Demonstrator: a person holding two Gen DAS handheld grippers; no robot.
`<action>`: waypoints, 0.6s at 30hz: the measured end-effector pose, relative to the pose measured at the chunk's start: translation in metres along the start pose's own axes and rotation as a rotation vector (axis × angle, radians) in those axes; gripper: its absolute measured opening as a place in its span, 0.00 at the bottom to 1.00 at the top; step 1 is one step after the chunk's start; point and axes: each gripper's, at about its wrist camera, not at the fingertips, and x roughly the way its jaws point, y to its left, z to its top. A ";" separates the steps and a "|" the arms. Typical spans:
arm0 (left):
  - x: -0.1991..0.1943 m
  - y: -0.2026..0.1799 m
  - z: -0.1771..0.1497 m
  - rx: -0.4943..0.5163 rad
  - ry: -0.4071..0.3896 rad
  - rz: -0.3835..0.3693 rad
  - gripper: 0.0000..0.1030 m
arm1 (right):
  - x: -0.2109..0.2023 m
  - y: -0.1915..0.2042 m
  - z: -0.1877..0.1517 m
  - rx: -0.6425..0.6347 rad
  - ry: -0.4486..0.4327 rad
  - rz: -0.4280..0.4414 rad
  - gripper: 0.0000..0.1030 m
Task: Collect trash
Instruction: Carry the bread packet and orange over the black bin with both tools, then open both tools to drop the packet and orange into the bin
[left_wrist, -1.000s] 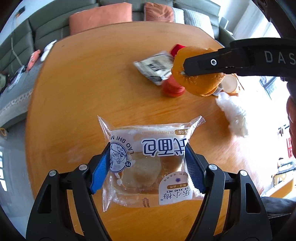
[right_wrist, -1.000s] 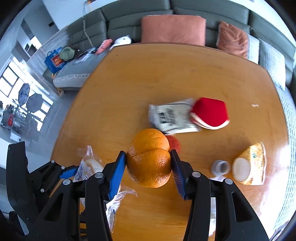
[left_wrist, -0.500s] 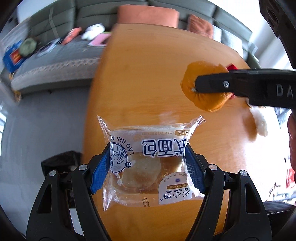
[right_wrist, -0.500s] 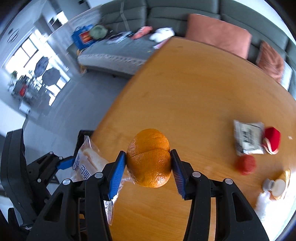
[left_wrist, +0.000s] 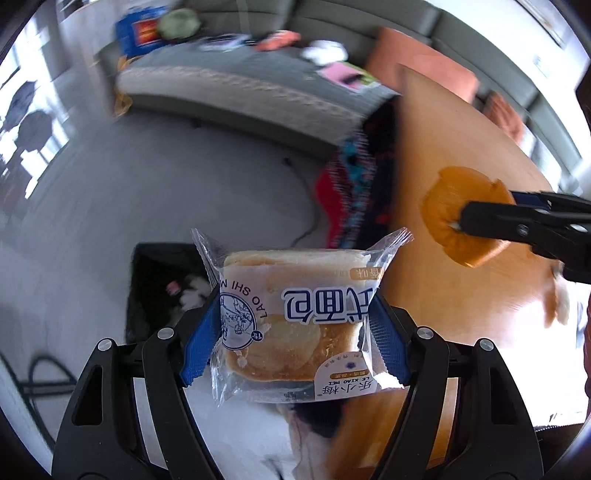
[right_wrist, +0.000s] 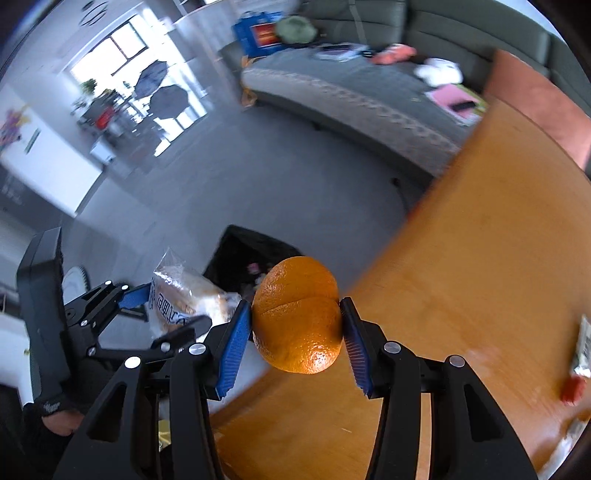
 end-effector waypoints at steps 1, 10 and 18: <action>-0.002 0.013 -0.002 -0.026 -0.002 0.020 0.70 | 0.005 0.010 0.003 -0.016 0.006 0.008 0.49; -0.007 0.111 -0.020 -0.196 0.026 0.158 0.70 | 0.065 0.090 0.038 -0.136 0.085 0.075 0.50; 0.010 0.170 -0.025 -0.262 0.090 0.218 0.83 | 0.116 0.151 0.079 -0.181 0.140 0.091 0.70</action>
